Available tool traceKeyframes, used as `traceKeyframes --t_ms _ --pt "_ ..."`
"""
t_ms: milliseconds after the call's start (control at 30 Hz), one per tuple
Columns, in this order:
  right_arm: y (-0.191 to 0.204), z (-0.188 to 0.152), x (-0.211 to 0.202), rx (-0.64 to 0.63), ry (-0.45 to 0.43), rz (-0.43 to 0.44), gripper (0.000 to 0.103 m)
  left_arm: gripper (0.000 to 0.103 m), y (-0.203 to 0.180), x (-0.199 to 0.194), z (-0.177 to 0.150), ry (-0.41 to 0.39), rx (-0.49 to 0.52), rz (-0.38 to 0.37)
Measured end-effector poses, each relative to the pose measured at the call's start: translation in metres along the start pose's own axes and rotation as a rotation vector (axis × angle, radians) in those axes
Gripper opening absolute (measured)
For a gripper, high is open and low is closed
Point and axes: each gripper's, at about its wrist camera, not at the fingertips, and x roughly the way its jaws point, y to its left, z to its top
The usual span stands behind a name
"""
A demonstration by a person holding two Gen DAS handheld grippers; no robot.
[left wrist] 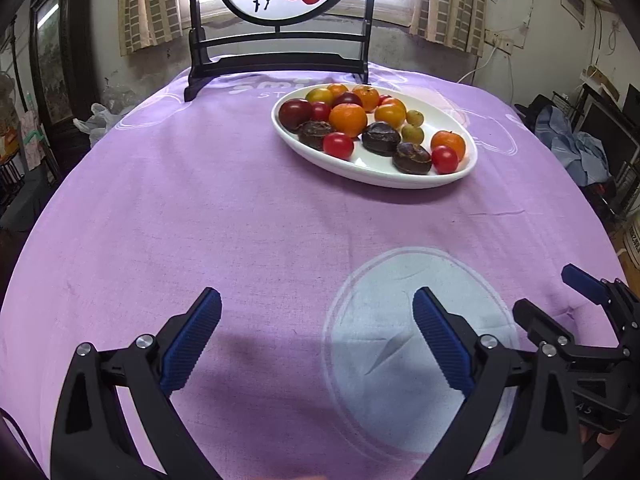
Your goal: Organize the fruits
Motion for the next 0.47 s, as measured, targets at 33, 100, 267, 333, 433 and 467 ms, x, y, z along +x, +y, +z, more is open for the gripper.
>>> traceKeyframes --t_ms 33,100,267,333,433,467 --pt "-0.001 -0.001 -0.001 0.008 -0.001 0.005 0.088 0.095 0.0 0.001 -0.001 -0.005 0.005 0.006" --pt "-0.003 -0.002 -0.004 0.015 -0.011 0.015 0.088 0.095 -0.001 0.002 -0.001 -0.012 0.014 0.012" --pt "-0.004 -0.009 -0.004 0.025 0.01 0.021 0.089 0.095 -0.002 0.013 -0.003 0.024 0.032 -0.003" --pt "-0.004 -0.013 0.0 0.027 0.033 0.018 0.089 0.095 -0.001 0.022 -0.006 0.05 0.035 -0.011" --pt "-0.004 -0.017 0.009 0.032 0.084 0.001 0.089 0.095 -0.004 0.034 -0.013 0.084 0.048 0.003" --pt "-0.004 -0.018 0.011 0.034 0.095 -0.005 0.089 0.096 -0.004 0.037 -0.015 0.091 0.054 0.006"
